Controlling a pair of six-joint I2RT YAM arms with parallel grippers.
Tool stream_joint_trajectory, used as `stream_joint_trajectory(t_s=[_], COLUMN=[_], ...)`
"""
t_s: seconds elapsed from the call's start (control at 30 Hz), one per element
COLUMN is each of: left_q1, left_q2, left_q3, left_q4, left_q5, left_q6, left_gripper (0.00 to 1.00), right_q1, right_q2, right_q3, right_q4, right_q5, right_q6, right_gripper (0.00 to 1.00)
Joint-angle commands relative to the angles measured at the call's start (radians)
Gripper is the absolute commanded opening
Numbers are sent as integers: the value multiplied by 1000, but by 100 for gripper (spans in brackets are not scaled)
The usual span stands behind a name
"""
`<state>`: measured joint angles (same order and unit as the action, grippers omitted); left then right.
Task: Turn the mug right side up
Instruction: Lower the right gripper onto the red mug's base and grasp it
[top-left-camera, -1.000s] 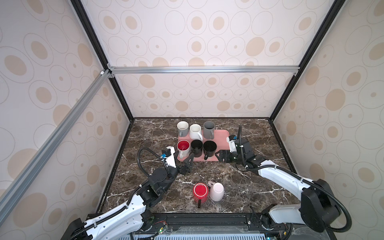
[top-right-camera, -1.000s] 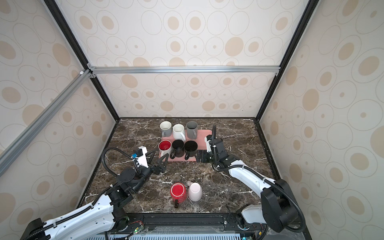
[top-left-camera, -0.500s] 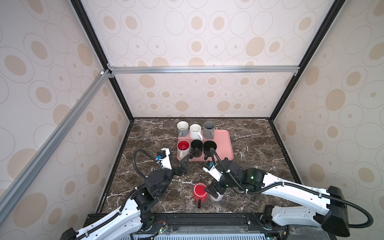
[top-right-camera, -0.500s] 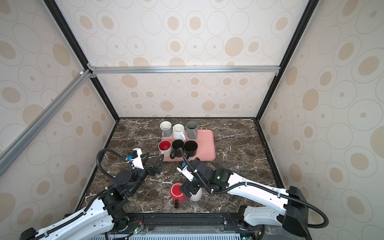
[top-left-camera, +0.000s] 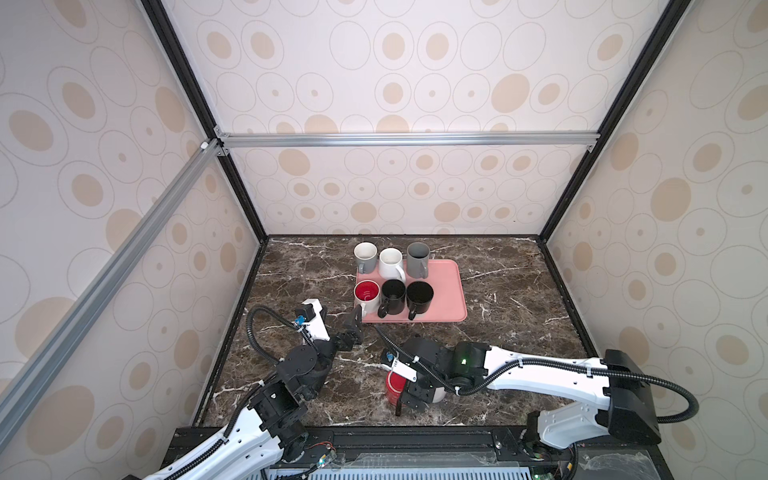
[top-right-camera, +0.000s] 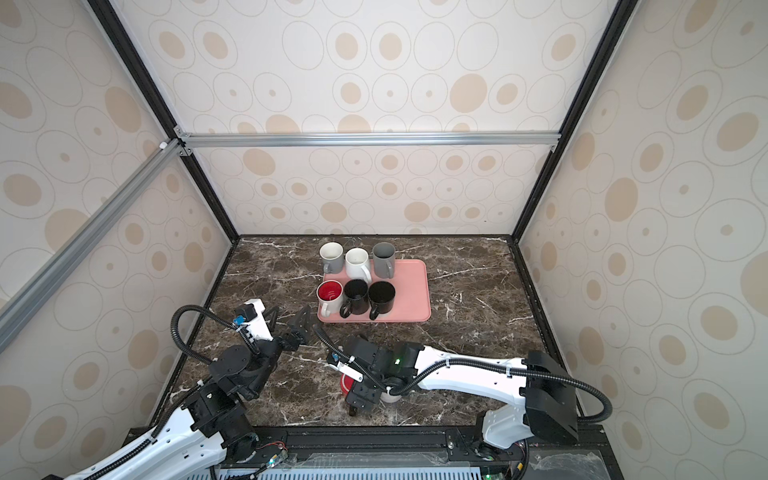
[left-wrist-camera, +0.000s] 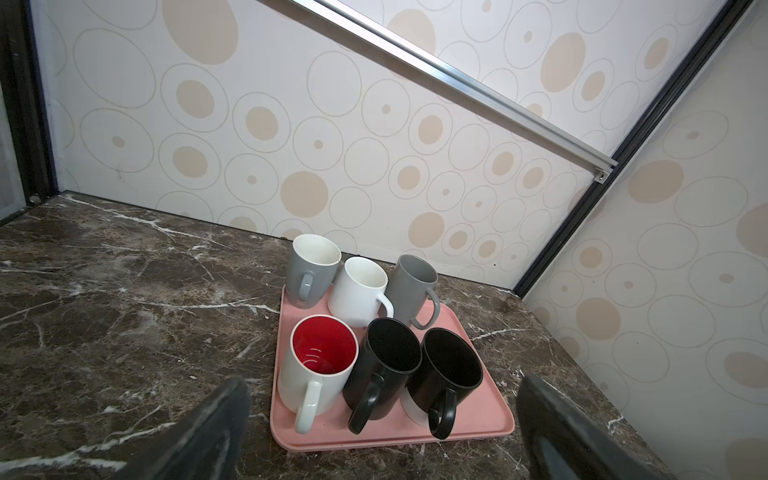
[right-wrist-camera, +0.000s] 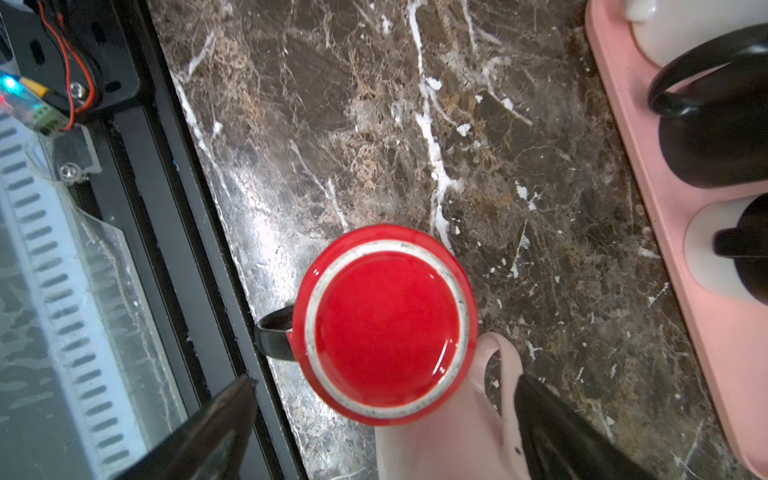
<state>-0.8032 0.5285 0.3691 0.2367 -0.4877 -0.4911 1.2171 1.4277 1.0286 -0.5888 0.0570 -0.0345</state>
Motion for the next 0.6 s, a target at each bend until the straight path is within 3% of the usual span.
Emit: stream_joint_trajectory(t_s=[0.0,0.1,0.37,0.57], left_q1=[4,5,4,4], left_q2=[-13,-24,-24,-30], left_q3=[40,33,31,34], left_q4=[-22,-17,-17,-28], left_q5=[-34,-42,-37,-41], left_q6=[3,5,5,5], left_gripper=[99,99,99,99], right_q1=[13,14,5,-62], right_q2=[14,43,111,134], right_q3=[32,34,40,34], right_q4=[-32,-26,42,119], right_q5=[-17,-1,70,82], right_q6=[-45,-44,-29,20], right_gripper=[99,100,92,83])
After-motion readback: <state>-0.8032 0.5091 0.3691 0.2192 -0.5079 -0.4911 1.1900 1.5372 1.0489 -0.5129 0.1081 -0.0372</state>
